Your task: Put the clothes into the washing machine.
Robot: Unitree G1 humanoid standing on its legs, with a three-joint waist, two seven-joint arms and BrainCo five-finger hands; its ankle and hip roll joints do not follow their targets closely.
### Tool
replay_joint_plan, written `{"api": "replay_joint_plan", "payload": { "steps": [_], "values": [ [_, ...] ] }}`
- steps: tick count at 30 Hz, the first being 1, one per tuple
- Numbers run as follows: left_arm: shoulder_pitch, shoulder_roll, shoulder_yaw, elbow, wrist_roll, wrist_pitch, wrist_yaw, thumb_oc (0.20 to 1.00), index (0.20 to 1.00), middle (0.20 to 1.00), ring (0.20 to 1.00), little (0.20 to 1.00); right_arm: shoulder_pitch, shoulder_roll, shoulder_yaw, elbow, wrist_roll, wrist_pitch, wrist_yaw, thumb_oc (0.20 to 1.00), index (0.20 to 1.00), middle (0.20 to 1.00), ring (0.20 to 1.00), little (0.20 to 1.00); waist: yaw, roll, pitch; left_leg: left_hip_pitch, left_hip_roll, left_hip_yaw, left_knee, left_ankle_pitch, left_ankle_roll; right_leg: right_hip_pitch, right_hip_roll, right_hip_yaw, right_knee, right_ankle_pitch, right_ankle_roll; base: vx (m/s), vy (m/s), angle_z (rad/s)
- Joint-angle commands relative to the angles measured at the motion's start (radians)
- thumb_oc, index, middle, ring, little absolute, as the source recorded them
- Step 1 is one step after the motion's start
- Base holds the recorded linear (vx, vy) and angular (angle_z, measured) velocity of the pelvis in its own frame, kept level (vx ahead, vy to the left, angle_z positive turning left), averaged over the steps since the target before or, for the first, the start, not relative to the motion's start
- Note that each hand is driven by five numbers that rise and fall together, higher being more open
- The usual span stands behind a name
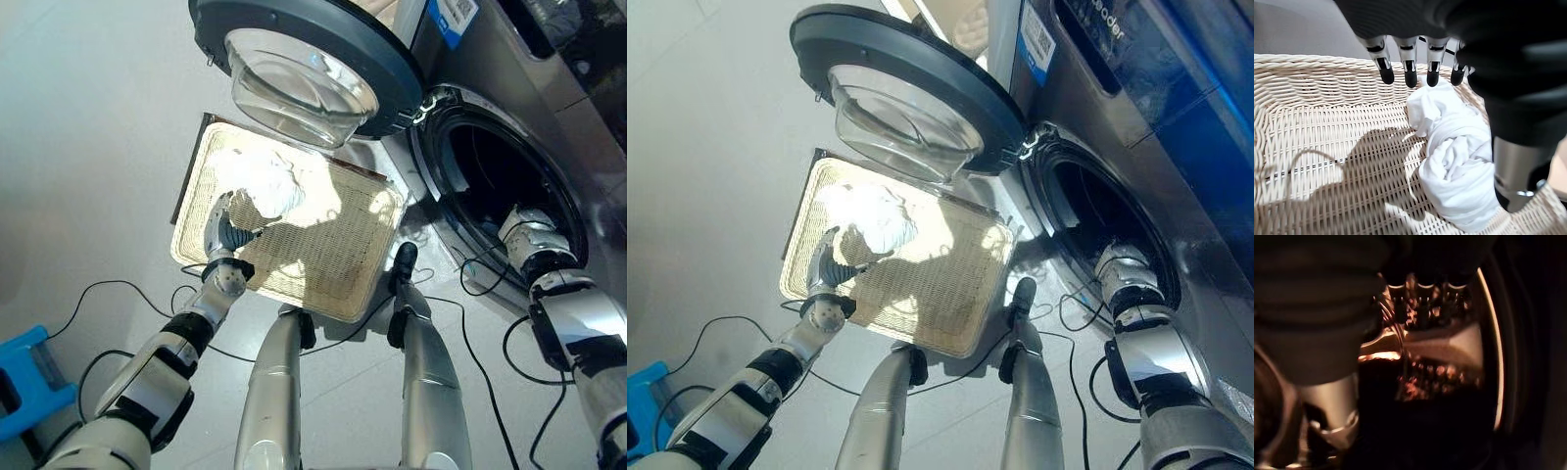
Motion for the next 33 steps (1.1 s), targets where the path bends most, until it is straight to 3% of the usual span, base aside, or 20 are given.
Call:
{"api": "replay_joint_plan", "payload": {
  "steps": [1, 7, 11, 14, 20, 27, 33],
  "values": [
    [-0.028, 0.000, 0.002, 0.027, 0.105, 0.034, 0.041, 1.000, 1.000, 1.000, 1.000, 1.000, -0.068, -0.082, 0.059, 0.025, -0.064, 0.055, -0.068, 1.000, 1.000, 1.000, 1.000, 1.000, -0.006, 0.076, -0.023, 0.009, -0.050, 0.026, -0.070, 0.006, -0.034, -0.015, 0.003, -0.073, 0.194, -0.171, 0.100, 0.00, 0.000, 0.00],
    [-0.095, 0.019, -0.048, 0.081, 0.246, 0.139, 0.066, 1.000, 1.000, 1.000, 1.000, 1.000, -0.083, -0.055, 0.101, 0.031, -0.097, 0.034, -0.054, 1.000, 1.000, 1.000, 1.000, 1.000, -0.015, 0.074, -0.023, -0.004, -0.047, 0.029, -0.074, 0.013, -0.039, -0.029, 0.012, -0.064, 0.187, -0.166, 0.101, 0.00, 0.005, 0.00],
    [-0.152, 0.030, -0.059, 0.151, 0.242, 0.201, 0.067, 1.000, 1.000, 1.000, 1.000, 1.000, -0.057, -0.016, 0.100, 0.016, -0.065, -0.068, -0.031, 1.000, 1.000, 1.000, 1.000, 1.000, -0.034, 0.061, -0.023, -0.015, -0.039, 0.037, -0.082, 0.022, -0.045, -0.042, 0.026, -0.050, 0.179, -0.162, 0.102, 0.00, 0.008, 0.00],
    [-0.196, 0.033, -0.052, 0.211, 0.280, 0.245, 0.135, 1.000, 1.000, 1.000, 1.000, 1.000, -0.010, 0.043, 0.089, -0.026, -0.024, -0.207, -0.001, 1.000, 1.000, 1.000, 1.000, 1.000, -0.053, 0.042, -0.023, -0.039, -0.031, 0.043, -0.091, 0.034, -0.053, -0.065, 0.042, -0.037, 0.168, -0.154, 0.101, 0.00, 0.007, -0.02],
    [-0.271, 0.060, -0.078, 0.227, 0.336, 0.270, 0.242, 1.000, 1.000, 1.000, 1.000, 1.000, 0.076, 0.109, 0.127, -0.172, -0.036, -0.267, 0.030, 1.000, 1.000, 1.000, 1.000, 1.000, -0.077, 0.016, -0.023, -0.072, -0.016, 0.064, -0.109, 0.053, -0.064, -0.103, 0.052, -0.028, 0.156, -0.143, 0.102, -0.01, 0.021, -0.03],
    [-0.306, 0.055, -0.127, 0.254, 0.449, 0.289, 0.166, 1.000, 1.000, 1.000, 1.000, 1.000, 0.126, 0.136, 0.148, -0.259, -0.021, -0.325, 0.058, 1.000, 1.000, 1.000, 1.000, 1.000, -0.094, 0.000, -0.023, -0.107, -0.010, 0.070, -0.113, 0.062, -0.071, -0.136, 0.058, -0.019, 0.142, -0.129, 0.104, 0.00, 0.008, -0.02],
    [-0.326, 0.067, -0.184, 0.262, 0.516, 0.266, 0.111, 1.000, 1.000, 1.000, 1.000, 1.000, 0.161, 0.154, 0.161, -0.362, -0.022, -0.345, 0.074, 1.000, 1.000, 1.000, 1.000, 1.000, -0.110, -0.020, -0.023, -0.130, -0.003, 0.082, -0.117, 0.073, -0.080, -0.156, 0.063, -0.015, 0.132, -0.115, 0.109, 0.00, 0.003, -0.02]
  ]
}}
